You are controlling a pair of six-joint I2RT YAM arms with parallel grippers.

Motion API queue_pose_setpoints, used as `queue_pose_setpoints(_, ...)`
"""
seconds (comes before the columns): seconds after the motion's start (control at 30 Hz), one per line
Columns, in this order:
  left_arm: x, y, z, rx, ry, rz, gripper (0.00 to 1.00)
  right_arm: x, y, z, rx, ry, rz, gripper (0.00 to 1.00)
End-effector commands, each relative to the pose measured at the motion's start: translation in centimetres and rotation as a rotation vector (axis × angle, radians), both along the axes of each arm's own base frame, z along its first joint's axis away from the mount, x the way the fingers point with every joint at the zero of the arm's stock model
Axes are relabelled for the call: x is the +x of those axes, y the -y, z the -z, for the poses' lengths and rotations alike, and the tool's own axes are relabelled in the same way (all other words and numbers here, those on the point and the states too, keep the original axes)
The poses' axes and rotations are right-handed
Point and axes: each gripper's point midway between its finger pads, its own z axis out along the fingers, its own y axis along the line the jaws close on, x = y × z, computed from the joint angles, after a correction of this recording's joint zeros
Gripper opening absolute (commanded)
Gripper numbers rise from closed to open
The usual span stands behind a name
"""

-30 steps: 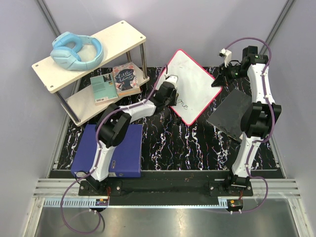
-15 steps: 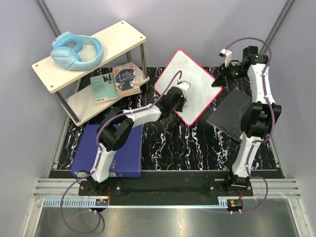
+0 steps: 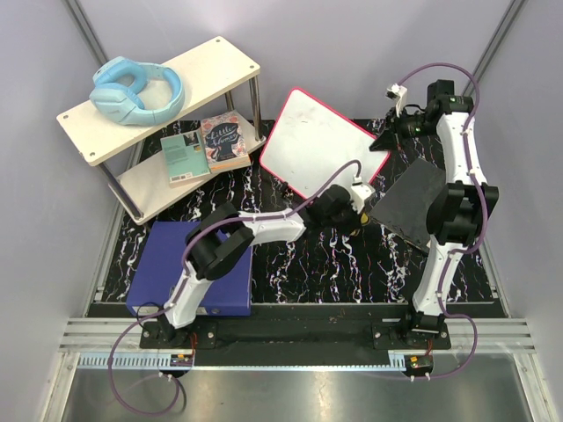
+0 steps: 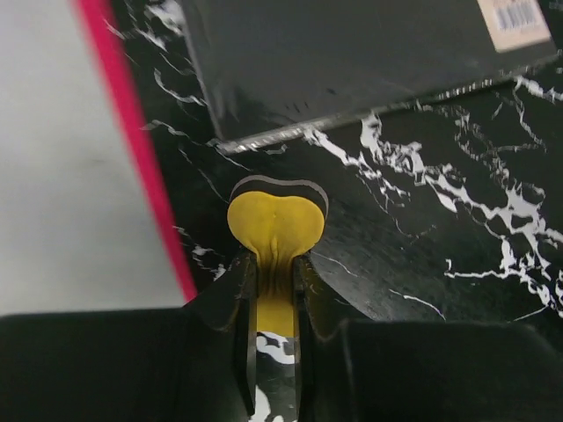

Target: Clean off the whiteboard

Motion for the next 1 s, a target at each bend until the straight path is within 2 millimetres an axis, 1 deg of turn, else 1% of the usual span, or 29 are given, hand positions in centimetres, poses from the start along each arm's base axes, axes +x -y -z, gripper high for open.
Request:
queue_pose_setpoints(0.0, 2.2, -1.5, 1.5, -0.044, -0.052, -0.087, 0.00, -8.7, -3.2, 2.7, -0.014, -0.392, -0.123, 0.00)
queue_pose_setpoints(0.03, 2.8, -1.9, 1.1, -0.054, -0.043, -0.110, 0.00, -8.7, -3.2, 2.7, -0.018, -0.391, -0.123, 0.00)
queue_pose_setpoints(0.1, 3.3, -2.4, 0.1, -0.074, -0.016, -0.115, 0.00, -8.7, -3.2, 2.7, -0.018, -0.392, -0.123, 0.00)
queue_pose_setpoints(0.13, 2.9, -2.1, -0.6, -0.094, -0.006, -0.077, 0.00, -8.7, -3.2, 2.6, -0.018, -0.389, -0.122, 0.00)
queue_pose_setpoints(0.17, 2.5, -2.1, -1.0, -0.118, 0.009, -0.051, 0.00, -8.6, -3.2, 2.6, -0.016, -0.391, -0.120, 0.00)
queue_pose_setpoints(0.2, 2.0, -2.0, -2.6, -0.149, 0.036, -0.016, 0.00, -8.6, -3.2, 2.5, -0.016, -0.388, -0.118, 0.00)
queue_pose_setpoints(0.3, -0.9, -1.3, -4.3, -0.180, 0.046, 0.175, 0.00, -8.4, -3.2, 2.3, -0.016, -0.383, -0.114, 0.00)
queue_pose_setpoints(0.33, -2.9, -1.0, -4.8, -0.193, 0.030, 0.288, 0.00, -8.3, -3.2, 2.3, -0.016, -0.384, -0.112, 0.00)
queue_pose_setpoints(0.37, -4.1, -0.8, -5.0, -0.191, 0.030, 0.336, 0.00, -8.3, -3.2, 2.2, -0.014, -0.382, -0.112, 0.00)
queue_pose_setpoints(0.4, -5.0, -0.8, -6.0, -0.198, 0.045, 0.371, 0.00, -8.3, -3.3, 2.1, -0.011, -0.382, -0.112, 0.00)
queue_pose_setpoints(0.47, -7.3, -0.8, -6.0, -0.170, 0.074, 0.478, 0.00, -8.3, -3.3, 2.0, -0.009, -0.384, -0.109, 0.00)
queue_pose_setpoints(0.53, -8.8, -1.3, -6.6, -0.158, 0.074, 0.550, 0.00, -8.3, -3.3, 2.1, -0.010, -0.385, -0.109, 0.00)
queue_pose_setpoints(0.57, -9.1, -1.5, -7.0, -0.166, 0.073, 0.557, 0.00, -8.3, -3.2, 2.1, -0.012, -0.385, -0.109, 0.00)
queue_pose_setpoints(0.6, -8.8, -1.6, -7.1, -0.166, 0.077, 0.538, 0.00, -8.3, -3.2, 2.1, -0.012, -0.384, -0.109, 0.00)
queue_pose_setpoints(0.63, -7.5, -1.7, -8.1, -0.181, 0.107, 0.469, 0.00, -8.3, -3.2, 2.2, -0.012, -0.387, -0.109, 0.00)
queue_pose_setpoints(0.67, -6.3, -2.3, -7.6, -0.180, 0.101, 0.403, 0.00, -8.3, -3.2, 2.2, -0.012, -0.386, -0.109, 0.00)
queue_pose_setpoints(0.7, -5.0, -2.7, -7.8, -0.191, 0.101, 0.336, 0.00, -8.4, -3.3, 2.2, -0.010, -0.390, -0.110, 0.00)
queue_pose_setpoints(0.73, -2.6, -3.1, -8.5, -0.224, 0.087, 0.190, 0.00, -8.4, -3.3, 2.2, -0.011, -0.386, -0.112, 0.00)
queue_pose_setpoints(0.77, -0.3, -4.2, -8.2, -0.235, 0.065, 0.086, 0.00, -8.4, -3.3, 2.2, -0.009, -0.388, -0.112, 0.00)
queue_pose_setpoints(0.8, 1.1, -4.8, -8.0, -0.250, 0.040, 0.008, 0.00, -8.5, -3.3, 2.4, -0.009, -0.392, -0.113, 0.00)
queue_pose_setpoints(0.83, 3.6, -5.9, -8.0, -0.283, -0.011, -0.174, 0.00, -8.5, -3.3, 2.4, -0.009, -0.392, -0.115, 0.00)
queue_pose_setpoints(0.87, 5.2, -7.0, -7.4, -0.290, -0.038, -0.261, 0.00, -8.6, -3.3, 2.5, -0.009, -0.398, -0.115, 0.00)
queue_pose_setpoints(0.9, 6.0, -7.6, -7.2, -0.300, -0.052, -0.319, 0.00, -8.8, -3.3, 2.5, -0.010, -0.400, -0.116, 0.00)
queue_pose_setpoints(0.93, 7.1, -8.3, -7.1, -0.301, -0.044, -0.407, 0.00, -8.8, -3.2, 2.7, -0.011, -0.399, -0.119, 0.00)
queue_pose_setpoints(0.97, 7.6, -8.5, -6.5, -0.273, -0.026, -0.439, 0.00, -8.8, -3.2, 2.7, -0.011, -0.400, -0.120, 0.00)
